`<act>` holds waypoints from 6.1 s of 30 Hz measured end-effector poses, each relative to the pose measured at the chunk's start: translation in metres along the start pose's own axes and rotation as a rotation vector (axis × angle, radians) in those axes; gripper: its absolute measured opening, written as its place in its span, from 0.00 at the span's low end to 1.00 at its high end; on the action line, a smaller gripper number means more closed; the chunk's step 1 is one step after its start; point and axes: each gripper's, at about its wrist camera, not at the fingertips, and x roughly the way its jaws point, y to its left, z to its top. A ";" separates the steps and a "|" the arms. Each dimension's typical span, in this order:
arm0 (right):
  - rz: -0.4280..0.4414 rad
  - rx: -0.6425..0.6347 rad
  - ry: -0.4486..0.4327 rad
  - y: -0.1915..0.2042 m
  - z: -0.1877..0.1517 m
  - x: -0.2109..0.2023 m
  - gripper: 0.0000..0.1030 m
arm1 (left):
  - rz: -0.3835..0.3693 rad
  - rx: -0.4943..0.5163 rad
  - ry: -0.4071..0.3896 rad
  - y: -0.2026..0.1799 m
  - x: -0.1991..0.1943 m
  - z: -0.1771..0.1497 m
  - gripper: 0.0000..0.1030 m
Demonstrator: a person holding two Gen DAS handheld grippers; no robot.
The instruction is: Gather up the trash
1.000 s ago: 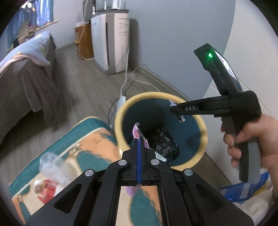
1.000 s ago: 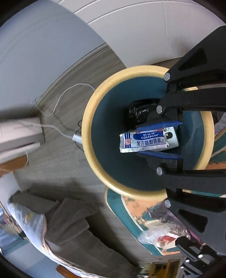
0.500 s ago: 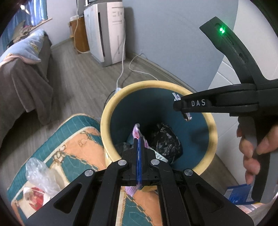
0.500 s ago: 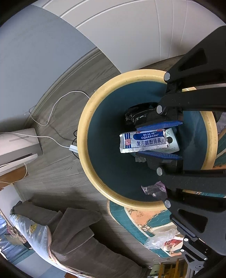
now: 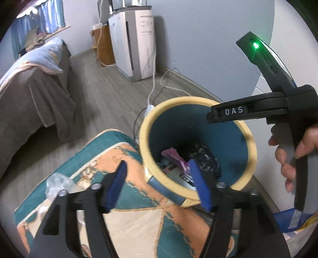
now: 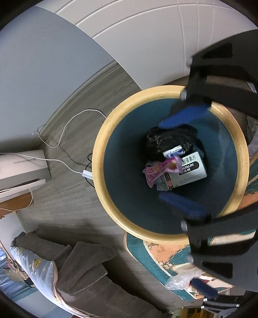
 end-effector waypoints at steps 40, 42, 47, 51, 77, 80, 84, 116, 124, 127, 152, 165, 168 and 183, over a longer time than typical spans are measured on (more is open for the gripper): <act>0.135 -0.523 -0.010 0.257 -0.075 0.014 0.94 | 0.351 -0.324 0.131 0.251 -0.064 -0.127 0.94; 0.147 -0.549 0.015 0.269 -0.079 0.025 0.94 | 0.323 -0.336 0.146 0.254 -0.057 -0.129 0.94; 0.156 -0.618 0.054 0.292 -0.084 0.045 0.85 | 0.305 -0.293 0.155 0.259 -0.040 -0.127 0.94; 0.207 -0.572 0.128 0.291 -0.082 0.061 0.69 | 0.244 -0.283 0.152 0.260 -0.028 -0.123 0.92; 0.276 -0.476 0.121 0.263 -0.065 0.029 0.19 | 0.070 -0.166 0.177 0.214 -0.017 -0.108 0.10; 0.266 -0.484 0.101 0.259 -0.067 0.019 0.19 | 0.080 -0.158 0.160 0.208 -0.028 -0.107 0.10; 0.275 -0.477 0.075 0.251 -0.069 0.000 0.19 | 0.092 -0.158 0.136 0.201 -0.043 -0.106 0.10; 0.080 -0.225 -0.049 0.053 -0.012 -0.037 0.19 | -0.079 -0.029 -0.061 0.064 -0.065 -0.027 0.10; 0.034 -0.124 0.007 0.016 -0.010 -0.015 0.19 | -0.095 0.013 -0.048 0.024 -0.042 -0.010 0.10; 0.022 -0.098 0.027 0.006 -0.011 -0.010 0.19 | -0.085 0.032 -0.029 0.008 -0.029 -0.006 0.10; -0.004 -0.053 0.007 -0.007 -0.005 0.015 0.57 | -0.002 0.069 0.075 -0.025 0.037 -0.006 0.43; 0.027 -0.059 -0.055 -0.009 -0.010 -0.029 0.94 | 0.028 -0.057 0.051 -0.003 0.006 -0.011 0.94; 0.014 -0.076 -0.086 -0.006 -0.018 -0.058 0.94 | 0.046 -0.086 0.056 0.003 -0.012 -0.008 0.95; -0.052 -0.121 -0.195 -0.018 -0.078 -0.137 0.94 | 0.065 -0.160 0.003 0.013 -0.099 -0.013 0.95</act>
